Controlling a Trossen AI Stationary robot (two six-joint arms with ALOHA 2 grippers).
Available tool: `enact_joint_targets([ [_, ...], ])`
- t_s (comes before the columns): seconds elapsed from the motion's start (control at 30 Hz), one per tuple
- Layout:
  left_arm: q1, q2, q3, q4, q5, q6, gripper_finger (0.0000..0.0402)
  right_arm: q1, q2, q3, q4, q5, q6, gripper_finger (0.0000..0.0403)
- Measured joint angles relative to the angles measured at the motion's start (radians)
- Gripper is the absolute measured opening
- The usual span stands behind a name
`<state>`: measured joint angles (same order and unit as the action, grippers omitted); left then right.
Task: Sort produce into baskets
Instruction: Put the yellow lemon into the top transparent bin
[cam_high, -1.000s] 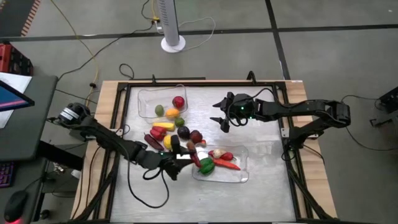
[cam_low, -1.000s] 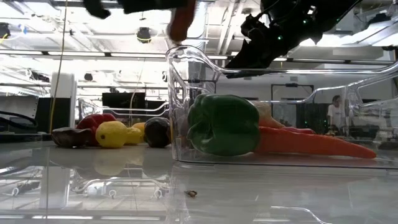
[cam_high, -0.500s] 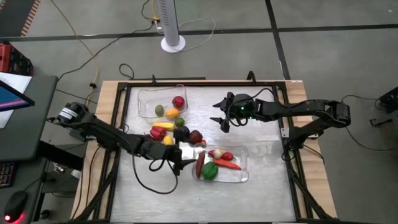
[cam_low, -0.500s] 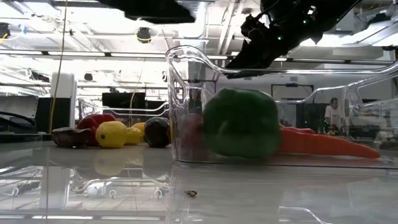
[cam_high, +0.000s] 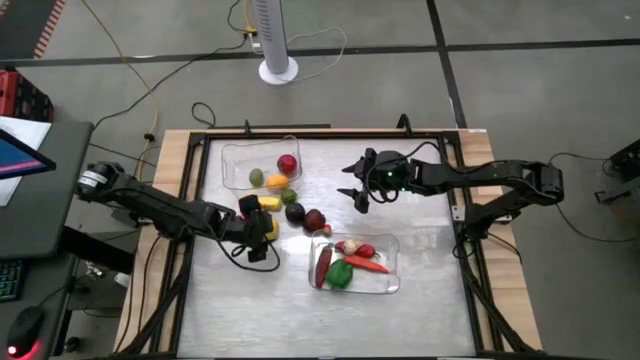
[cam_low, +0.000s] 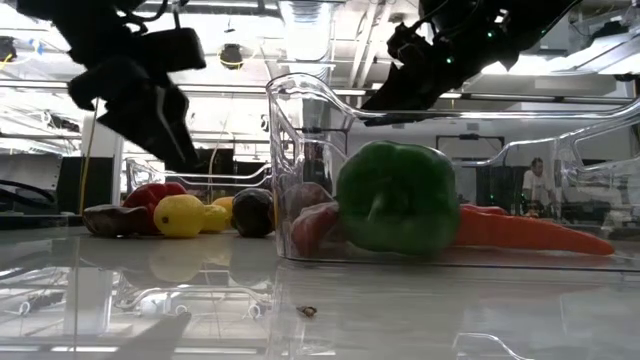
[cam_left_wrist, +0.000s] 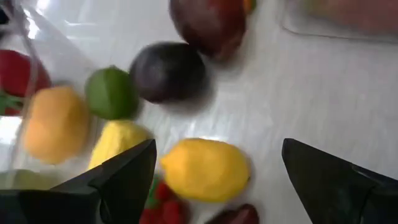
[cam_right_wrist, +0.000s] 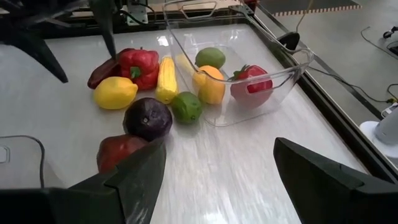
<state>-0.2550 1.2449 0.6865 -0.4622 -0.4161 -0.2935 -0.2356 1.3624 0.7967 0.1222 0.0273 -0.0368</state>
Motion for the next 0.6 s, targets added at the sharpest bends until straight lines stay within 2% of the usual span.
enact_joint_targets([
  [0.37,0.025,0.001,-0.013,-0.026,-0.012,-0.276,0.0336,0.0,0.0,0.0,0.002,0.0,-0.004,0.0325],
  [0.6,0.013,0.115,-0.013,-0.023,-0.102,-0.345,0.0332,-0.003,0.0,0.0,-0.004,0.0,-0.005,0.0325],
])
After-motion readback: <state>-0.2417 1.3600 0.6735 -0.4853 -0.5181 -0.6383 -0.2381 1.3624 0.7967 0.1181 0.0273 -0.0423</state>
